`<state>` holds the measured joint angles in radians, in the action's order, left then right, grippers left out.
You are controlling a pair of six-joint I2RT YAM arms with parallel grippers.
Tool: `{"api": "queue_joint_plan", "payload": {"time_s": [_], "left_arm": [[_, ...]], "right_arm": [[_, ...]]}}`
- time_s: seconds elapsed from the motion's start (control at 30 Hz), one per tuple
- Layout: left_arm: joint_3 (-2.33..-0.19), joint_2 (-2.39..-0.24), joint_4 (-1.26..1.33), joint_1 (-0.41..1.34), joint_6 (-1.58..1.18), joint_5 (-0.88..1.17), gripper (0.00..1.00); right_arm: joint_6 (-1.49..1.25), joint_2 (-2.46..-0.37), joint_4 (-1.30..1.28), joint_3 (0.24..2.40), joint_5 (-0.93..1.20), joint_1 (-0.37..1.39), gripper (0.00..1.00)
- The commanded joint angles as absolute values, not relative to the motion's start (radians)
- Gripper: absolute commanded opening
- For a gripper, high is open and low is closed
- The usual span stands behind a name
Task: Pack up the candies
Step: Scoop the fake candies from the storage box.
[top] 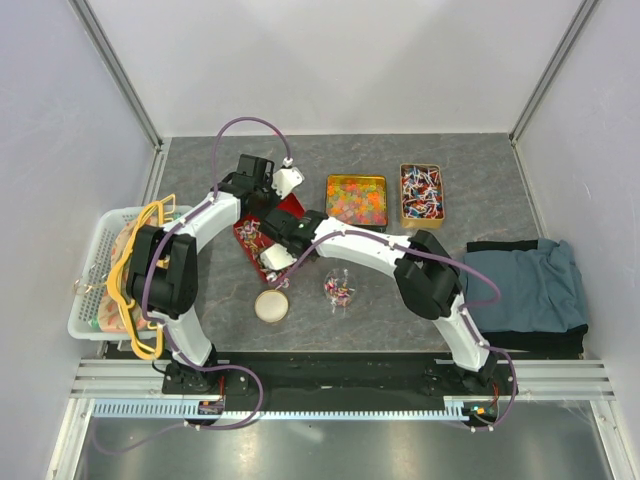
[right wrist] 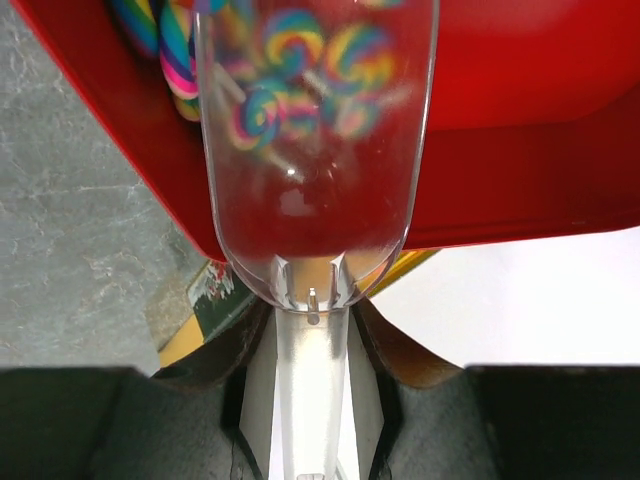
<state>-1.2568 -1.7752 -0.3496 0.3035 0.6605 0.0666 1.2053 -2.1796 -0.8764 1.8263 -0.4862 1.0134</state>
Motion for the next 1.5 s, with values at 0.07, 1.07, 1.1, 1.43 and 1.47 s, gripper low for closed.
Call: {"api": "queue_joint_plan", "payload": {"time_s": [0.07, 1.07, 1.1, 1.43, 1.47], "left_arm": [[-1.313, -1.770, -0.147, 0.310, 0.503, 0.158, 0.02], [-1.351, -1.833, -0.264, 0.308, 0.362, -0.097, 0.02], [-1.348, -1.835, -0.267, 0.308, 0.361, -0.091, 0.02], [-1.335, -1.848, -0.259, 0.278, 0.351, -0.043, 0.02], [-1.328, -1.848, -0.256, 0.272, 0.351, -0.038, 0.02]], "right_arm": [[1.102, -2.282, -0.920, 1.933, -0.241, 1.042, 0.00], [0.615, -2.485, -0.793, 2.200, -0.344, 1.094, 0.00], [0.601, -2.479, -0.787, 2.200, -0.331, 1.094, 0.00], [0.597, -2.362, -0.772, 2.092, -0.158, 1.049, 0.00], [0.592, -2.356, -0.796, 2.100, -0.125, 1.043, 0.00]]}}
